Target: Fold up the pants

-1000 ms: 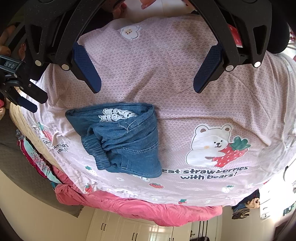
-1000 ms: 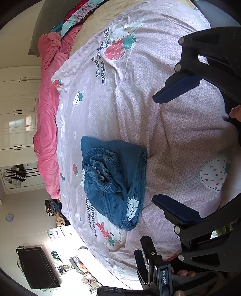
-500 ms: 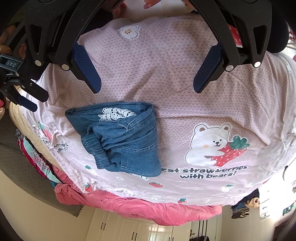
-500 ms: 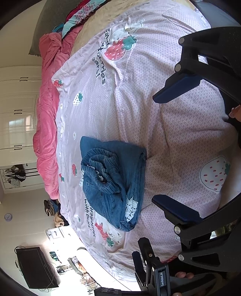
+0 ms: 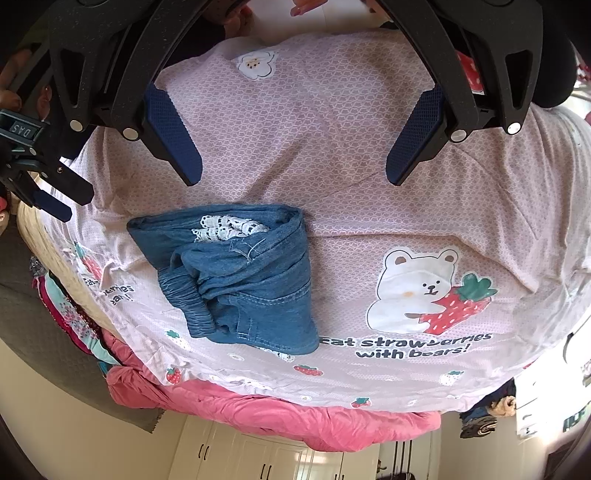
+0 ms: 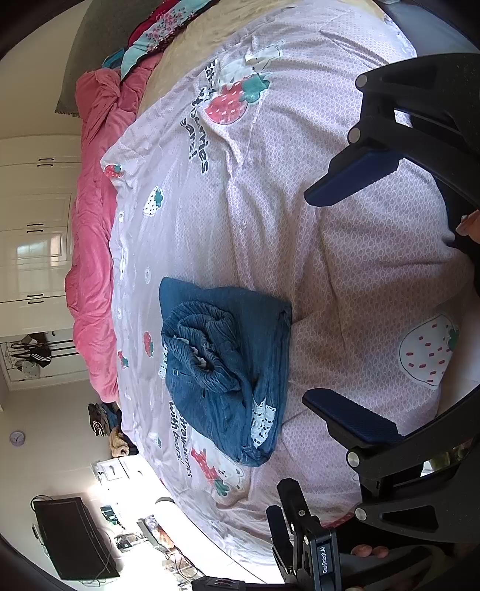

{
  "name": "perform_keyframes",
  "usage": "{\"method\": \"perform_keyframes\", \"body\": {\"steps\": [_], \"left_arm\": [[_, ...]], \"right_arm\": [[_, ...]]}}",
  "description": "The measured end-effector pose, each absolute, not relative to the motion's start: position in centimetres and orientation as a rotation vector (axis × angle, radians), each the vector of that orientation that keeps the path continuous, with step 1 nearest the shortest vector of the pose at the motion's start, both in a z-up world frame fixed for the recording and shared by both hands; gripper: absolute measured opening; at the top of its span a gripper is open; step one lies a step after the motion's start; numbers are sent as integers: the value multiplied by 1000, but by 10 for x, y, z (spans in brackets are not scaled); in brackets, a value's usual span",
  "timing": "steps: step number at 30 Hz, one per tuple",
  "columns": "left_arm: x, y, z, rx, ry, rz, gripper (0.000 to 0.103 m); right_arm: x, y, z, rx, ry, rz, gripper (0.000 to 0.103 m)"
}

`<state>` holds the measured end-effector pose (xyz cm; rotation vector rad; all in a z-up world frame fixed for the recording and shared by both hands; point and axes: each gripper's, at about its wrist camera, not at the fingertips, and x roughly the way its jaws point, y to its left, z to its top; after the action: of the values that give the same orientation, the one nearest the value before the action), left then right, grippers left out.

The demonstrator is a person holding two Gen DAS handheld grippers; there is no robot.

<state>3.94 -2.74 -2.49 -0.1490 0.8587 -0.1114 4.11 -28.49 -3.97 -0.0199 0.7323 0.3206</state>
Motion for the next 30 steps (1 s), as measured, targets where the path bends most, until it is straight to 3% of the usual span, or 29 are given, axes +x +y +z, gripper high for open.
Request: {"method": "perform_keyframes", "body": {"steps": [21,30], "left_arm": [[43,-33,-22,-85,898,-69,94],[96,41,-16,-157,921,99,94]], "right_arm": [[52,-290,-44,-36,745,298,99],[111,-349,-39,-12,740,165,98]]}}
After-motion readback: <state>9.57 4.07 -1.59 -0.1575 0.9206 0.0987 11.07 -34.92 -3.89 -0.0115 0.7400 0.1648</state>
